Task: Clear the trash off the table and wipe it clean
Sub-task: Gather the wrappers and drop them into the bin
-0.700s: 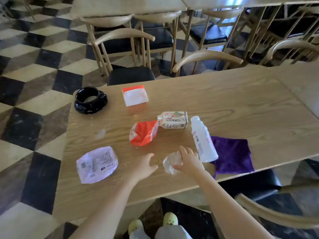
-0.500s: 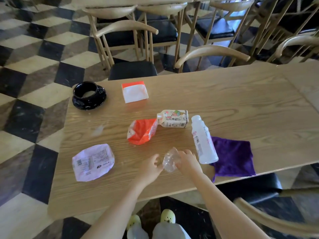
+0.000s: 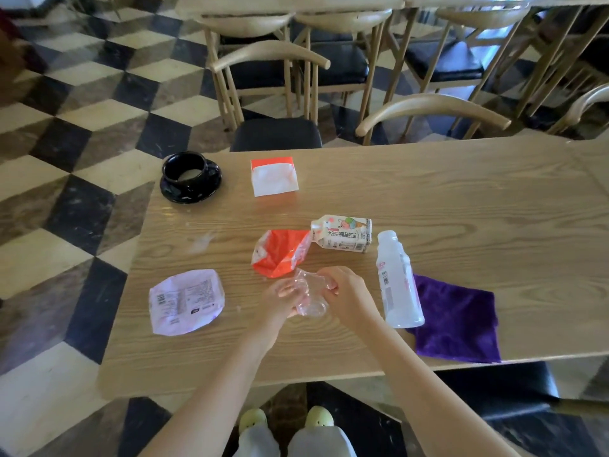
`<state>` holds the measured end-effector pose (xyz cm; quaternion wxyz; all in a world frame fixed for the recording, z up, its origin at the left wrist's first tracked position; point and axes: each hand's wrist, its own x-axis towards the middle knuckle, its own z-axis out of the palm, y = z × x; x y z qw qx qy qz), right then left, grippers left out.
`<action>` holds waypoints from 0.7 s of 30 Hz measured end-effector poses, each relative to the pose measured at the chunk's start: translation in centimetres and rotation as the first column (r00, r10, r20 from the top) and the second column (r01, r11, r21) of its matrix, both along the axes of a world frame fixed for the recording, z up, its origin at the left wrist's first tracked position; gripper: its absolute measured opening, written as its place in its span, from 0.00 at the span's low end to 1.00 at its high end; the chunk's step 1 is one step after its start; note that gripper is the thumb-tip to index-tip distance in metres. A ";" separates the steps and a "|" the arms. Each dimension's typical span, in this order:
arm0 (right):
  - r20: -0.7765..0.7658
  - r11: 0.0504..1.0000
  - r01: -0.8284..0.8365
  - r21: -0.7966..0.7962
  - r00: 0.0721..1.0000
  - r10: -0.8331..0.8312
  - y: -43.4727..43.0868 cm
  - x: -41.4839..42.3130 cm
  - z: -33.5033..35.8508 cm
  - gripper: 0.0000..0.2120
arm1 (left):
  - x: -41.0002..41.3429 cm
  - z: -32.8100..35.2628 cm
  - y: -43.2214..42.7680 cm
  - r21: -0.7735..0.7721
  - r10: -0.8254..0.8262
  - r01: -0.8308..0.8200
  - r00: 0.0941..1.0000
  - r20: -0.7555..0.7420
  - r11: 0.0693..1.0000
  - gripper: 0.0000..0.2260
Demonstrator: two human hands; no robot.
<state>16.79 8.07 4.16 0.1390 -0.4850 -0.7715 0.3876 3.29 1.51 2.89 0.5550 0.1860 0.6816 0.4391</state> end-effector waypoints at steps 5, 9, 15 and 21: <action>-0.113 0.979 -0.204 -0.022 0.973 0.200 1.0 -3.1 1.8 0.17 | -3.0 1.4 -0.8 0.004 0.206 -0.207 0.975 0.086 0.978 0.09; -0.117 0.973 -0.228 0.033 0.966 0.230 3.8 -5.6 2.3 0.18 | -7.2 2.3 -2.2 0.072 0.293 -0.303 0.948 0.126 0.950 0.08; 0.630 0.824 -0.562 0.077 0.668 0.396 6.9 -8.6 -1.0 0.28 | -13.7 2.9 -3.3 0.044 0.425 -0.439 0.886 0.184 0.897 0.07; 0.709 0.808 -0.589 0.022 0.579 0.403 7.2 -10.4 -3.3 0.26 | -18.3 2.9 -3.7 0.072 0.414 -0.428 0.897 0.156 0.901 0.06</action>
